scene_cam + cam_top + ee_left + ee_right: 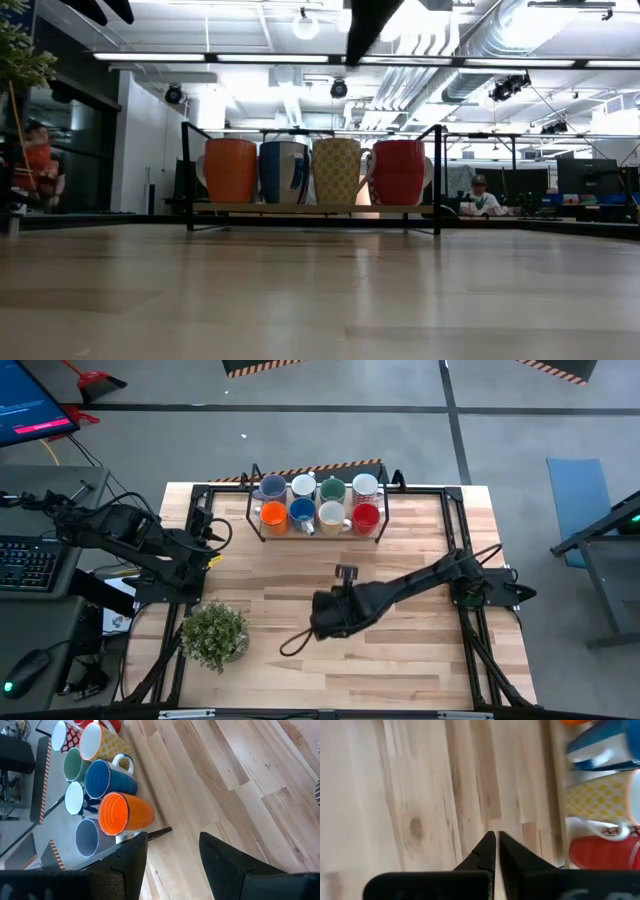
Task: Place coffee mugs
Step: Return to Home Position
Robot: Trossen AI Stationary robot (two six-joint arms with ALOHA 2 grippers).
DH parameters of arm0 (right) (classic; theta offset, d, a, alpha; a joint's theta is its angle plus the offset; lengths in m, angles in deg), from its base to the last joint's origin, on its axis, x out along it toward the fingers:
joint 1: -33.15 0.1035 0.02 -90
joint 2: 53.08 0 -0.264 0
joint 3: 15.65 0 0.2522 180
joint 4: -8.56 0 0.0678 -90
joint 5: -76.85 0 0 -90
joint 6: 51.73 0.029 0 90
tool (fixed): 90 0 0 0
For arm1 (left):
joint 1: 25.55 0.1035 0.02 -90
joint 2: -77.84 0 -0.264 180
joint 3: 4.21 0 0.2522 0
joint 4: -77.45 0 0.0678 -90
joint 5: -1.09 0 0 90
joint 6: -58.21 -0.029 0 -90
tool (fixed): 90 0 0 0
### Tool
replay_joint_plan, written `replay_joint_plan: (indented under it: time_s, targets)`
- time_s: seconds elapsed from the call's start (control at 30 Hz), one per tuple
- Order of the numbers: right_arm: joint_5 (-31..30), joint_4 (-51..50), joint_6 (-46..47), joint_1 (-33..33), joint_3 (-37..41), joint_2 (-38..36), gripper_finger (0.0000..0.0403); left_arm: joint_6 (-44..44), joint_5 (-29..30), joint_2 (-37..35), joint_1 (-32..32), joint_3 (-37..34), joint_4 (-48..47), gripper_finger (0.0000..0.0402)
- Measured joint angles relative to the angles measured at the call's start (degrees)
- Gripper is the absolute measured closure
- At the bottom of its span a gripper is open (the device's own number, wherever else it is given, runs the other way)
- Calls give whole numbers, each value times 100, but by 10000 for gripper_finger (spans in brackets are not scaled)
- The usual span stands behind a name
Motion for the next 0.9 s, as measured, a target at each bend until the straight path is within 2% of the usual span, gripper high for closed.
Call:
replay_joint_plan:
  time_s: [0.13,0.23,0.3,0.4,0.7,0.9]
  targets:
    - [139,1054,-399,16,1032,-37,401,0,0,-1,0,0,2,234]
    - [646,2419,-784,26,2398,-490,401,0,1,-1,1,0,1,234]
    - [1208,3718,-1004,1,3480,-1120,401,0,-1,-1,1,0,2,234]
    - [1720,5011,-664,-107,5027,-2071,401,0,-1,1,1,0,2,234]
    - [1388,7254,-743,-145,8471,-5697,401,0,1,-1,1,0,2,234]
    - [1613,7972,-1077,-136,9946,-7941,401,0,-1,-1,2,0,-1,234]
